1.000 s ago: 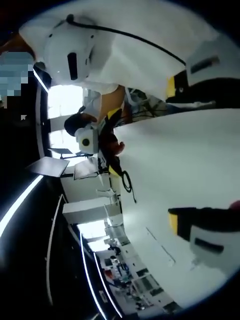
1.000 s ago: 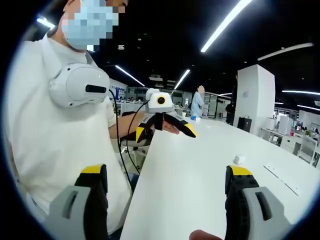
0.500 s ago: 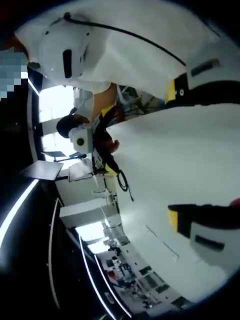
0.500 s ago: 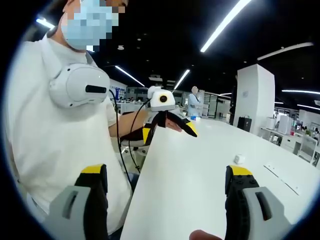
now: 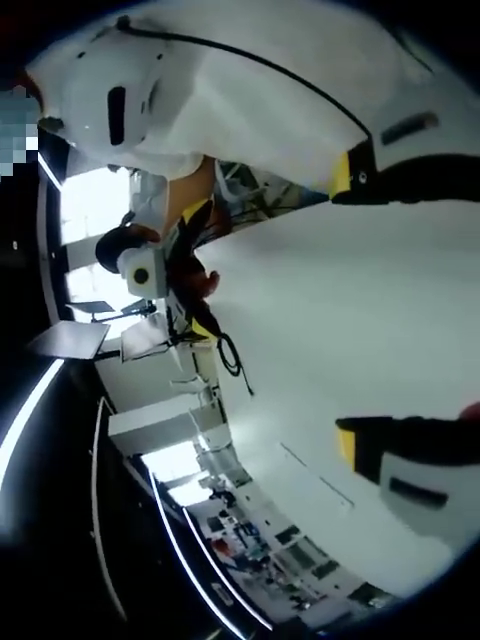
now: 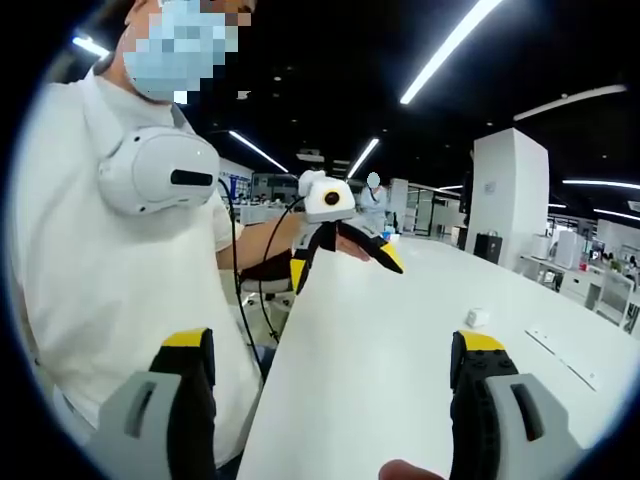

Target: Plug the desk Type‑C cable into the charger adapter.

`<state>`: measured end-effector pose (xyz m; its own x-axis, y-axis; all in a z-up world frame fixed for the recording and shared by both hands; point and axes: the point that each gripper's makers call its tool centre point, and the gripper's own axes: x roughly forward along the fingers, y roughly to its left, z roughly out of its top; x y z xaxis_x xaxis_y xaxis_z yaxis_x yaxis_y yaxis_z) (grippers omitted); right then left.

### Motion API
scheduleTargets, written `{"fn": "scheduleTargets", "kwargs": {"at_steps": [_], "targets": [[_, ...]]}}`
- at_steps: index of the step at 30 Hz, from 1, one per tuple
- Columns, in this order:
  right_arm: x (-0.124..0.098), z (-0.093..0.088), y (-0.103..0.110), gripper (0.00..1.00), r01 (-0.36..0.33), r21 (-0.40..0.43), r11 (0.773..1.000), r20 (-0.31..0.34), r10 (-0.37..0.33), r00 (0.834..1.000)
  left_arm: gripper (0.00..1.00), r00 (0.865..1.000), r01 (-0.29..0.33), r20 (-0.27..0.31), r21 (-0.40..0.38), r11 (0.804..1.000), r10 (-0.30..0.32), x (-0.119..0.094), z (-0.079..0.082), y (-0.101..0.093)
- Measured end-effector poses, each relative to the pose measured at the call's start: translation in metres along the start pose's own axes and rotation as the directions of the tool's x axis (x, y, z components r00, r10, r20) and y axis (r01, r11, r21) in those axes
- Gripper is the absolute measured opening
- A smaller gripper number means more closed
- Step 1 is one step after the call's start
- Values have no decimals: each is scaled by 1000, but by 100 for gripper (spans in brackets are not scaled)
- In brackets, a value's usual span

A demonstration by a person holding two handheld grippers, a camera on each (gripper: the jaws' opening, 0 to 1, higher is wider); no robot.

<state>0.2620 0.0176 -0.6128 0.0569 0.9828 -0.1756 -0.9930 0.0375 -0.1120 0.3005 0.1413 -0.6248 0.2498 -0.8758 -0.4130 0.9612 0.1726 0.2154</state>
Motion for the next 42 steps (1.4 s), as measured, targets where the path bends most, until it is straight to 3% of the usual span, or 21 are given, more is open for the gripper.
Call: {"fn": "scheduleTargets", "kwargs": {"at_steps": [15,22,37,42], "targets": [[0,-2,-4,99,1,7,1000,2,-2,1000,86,999,15,-44,28,999,-14,3,-3,8],[0,-2,-5,99,3,7,1000,3,-3,1000,85,992,15,-124,75,997,-6,3,-11,19],[0,-4,-10,99,4,16,1000,2,-4,1000,83,987,44,-161,104,994,-27,8,-11,32],[-1,-4,-13,99,4,17,1000,3,-4,1000,78,985,44,-169,124,991,-22,9,-11,40]]}}
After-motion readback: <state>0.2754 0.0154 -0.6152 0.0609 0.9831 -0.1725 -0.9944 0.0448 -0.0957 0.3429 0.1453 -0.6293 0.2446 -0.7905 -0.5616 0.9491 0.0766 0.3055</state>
